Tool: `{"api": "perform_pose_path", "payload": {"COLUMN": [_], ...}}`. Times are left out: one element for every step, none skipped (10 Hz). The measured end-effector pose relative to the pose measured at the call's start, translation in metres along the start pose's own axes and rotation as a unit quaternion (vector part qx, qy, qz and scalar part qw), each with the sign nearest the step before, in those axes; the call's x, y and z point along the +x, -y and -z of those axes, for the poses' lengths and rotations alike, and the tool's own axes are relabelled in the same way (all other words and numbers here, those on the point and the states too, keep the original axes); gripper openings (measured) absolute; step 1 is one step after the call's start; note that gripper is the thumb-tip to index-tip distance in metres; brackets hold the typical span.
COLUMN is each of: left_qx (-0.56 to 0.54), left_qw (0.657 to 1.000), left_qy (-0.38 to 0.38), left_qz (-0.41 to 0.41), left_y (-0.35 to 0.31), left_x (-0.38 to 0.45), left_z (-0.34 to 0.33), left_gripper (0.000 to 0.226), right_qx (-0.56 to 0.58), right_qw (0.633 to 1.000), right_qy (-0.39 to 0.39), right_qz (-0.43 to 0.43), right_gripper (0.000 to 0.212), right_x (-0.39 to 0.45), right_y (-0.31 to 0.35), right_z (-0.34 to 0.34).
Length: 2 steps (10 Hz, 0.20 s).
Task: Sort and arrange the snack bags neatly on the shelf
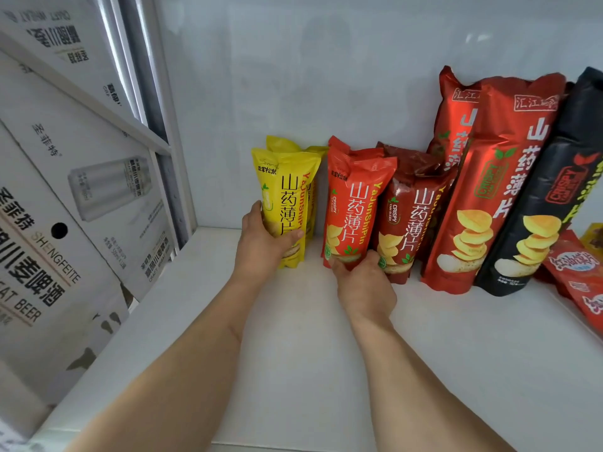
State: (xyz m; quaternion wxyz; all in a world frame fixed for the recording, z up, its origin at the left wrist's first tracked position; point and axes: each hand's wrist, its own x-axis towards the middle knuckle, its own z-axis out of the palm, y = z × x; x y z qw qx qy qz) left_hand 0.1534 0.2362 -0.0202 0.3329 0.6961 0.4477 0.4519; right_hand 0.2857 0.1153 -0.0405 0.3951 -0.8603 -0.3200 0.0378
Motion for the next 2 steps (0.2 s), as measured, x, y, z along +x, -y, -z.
{"api": "perform_pose_path", "payload": {"left_qx": [0.012, 0.058], "left_qw": [0.999, 0.997], "left_qy": [0.021, 0.005], "left_qz": [0.026, 0.046], "left_y": [0.0, -0.008], "left_x": [-0.011, -0.03], "left_z": [0.001, 0.004], "left_gripper": [0.099, 0.101], "right_qx": [0.013, -0.005], "right_qw": [1.0, 0.999], "right_qy": [0.005, 0.011], "right_qz": [0.014, 0.048], "right_gripper": [0.059, 0.049], "right_x": [-0.006, -0.017], "right_y": [-0.005, -0.011], "right_z": [0.006, 0.015]}}
